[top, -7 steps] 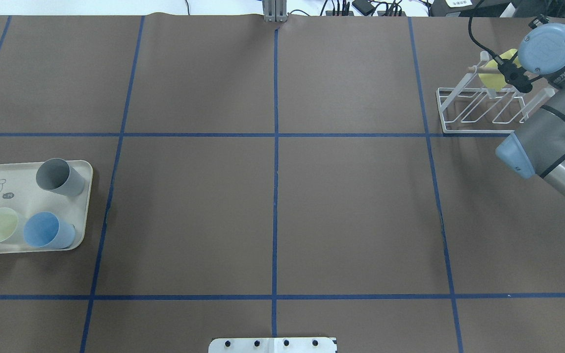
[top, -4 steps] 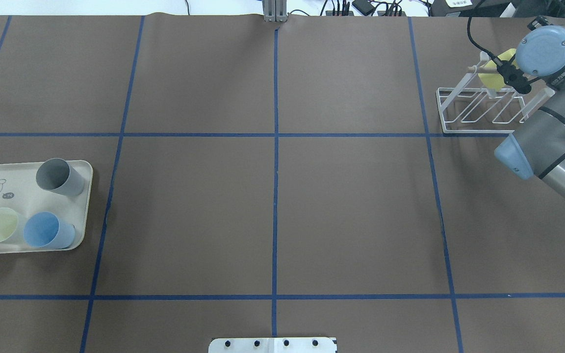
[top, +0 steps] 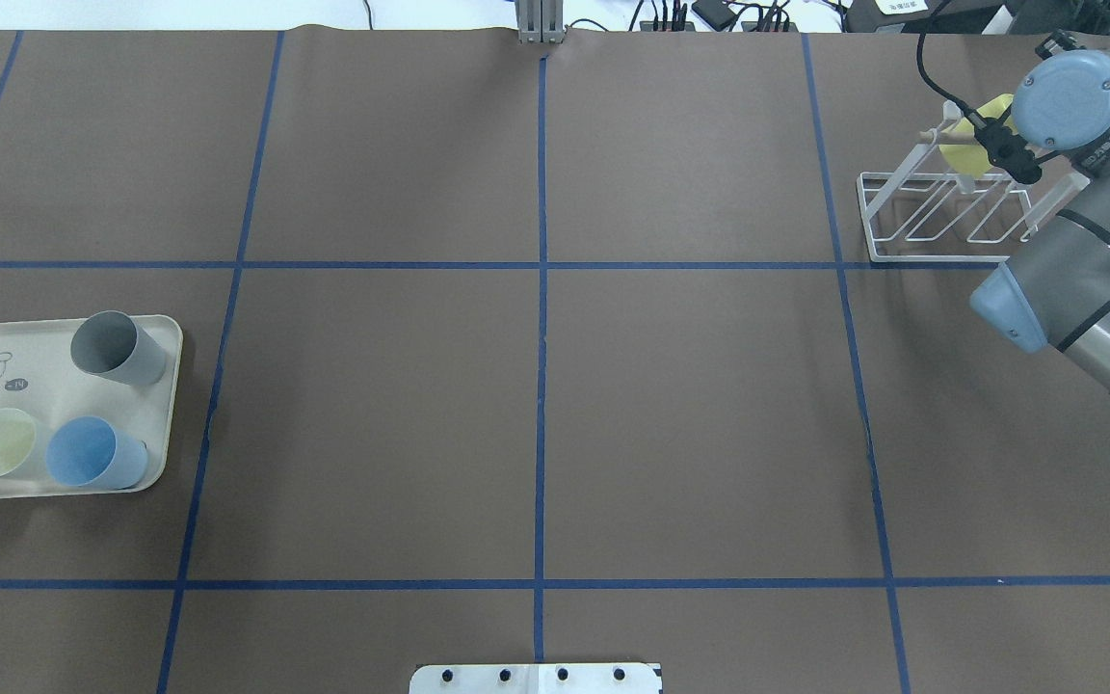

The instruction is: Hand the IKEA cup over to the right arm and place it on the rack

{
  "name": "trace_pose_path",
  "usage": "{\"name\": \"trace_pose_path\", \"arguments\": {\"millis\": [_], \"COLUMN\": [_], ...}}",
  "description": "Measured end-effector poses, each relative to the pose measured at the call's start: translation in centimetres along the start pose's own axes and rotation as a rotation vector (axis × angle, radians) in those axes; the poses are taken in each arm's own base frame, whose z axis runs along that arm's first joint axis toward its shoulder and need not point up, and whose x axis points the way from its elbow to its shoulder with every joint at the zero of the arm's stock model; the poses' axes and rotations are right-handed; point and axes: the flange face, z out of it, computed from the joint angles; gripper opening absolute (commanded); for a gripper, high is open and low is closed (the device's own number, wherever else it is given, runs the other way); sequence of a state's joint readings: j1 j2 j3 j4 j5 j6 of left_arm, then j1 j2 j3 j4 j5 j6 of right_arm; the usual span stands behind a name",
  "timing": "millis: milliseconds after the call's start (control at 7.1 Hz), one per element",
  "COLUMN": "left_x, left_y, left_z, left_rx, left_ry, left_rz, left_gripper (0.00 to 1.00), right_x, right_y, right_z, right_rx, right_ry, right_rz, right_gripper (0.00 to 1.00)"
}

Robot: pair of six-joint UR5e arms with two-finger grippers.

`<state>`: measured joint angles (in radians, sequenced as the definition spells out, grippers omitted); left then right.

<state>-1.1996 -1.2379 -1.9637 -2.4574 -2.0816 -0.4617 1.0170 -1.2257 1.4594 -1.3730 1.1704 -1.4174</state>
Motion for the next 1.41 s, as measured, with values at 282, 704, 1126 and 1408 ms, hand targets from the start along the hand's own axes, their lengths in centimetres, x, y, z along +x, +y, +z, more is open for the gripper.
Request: {"name": "trace_pose_path", "arguments": {"millis": [282, 704, 1126, 1408], "left_x": [0.1, 0.1, 0.2, 0.4], "left_y": [-0.1, -0.1, -0.1, 0.1], "left_z": [-0.1, -0.1, -0.2, -0.4], "left_rx": [0.002, 0.002, 0.003, -0.009], "left_ry": [0.001, 0.001, 0.004, 0.028], "left_rz": [0.001, 0.001, 0.002, 0.001], "left_gripper": [1.00, 1.00, 1.00, 1.00], "right_x": [0.0, 0.0, 0.7, 1.8], "right_y": [0.0, 0.0, 0.4, 1.0], "right_z": [0.0, 0.0, -1.3, -5.4], "right_rx": [0.000, 0.003, 0.012, 0.136], "right_ry": [0.000, 0.008, 0.037, 0.095], "right_rz": [0.010, 0.020, 0.036, 0.140], "right_gripper": [0.85, 0.98, 0.98, 0.98]}}
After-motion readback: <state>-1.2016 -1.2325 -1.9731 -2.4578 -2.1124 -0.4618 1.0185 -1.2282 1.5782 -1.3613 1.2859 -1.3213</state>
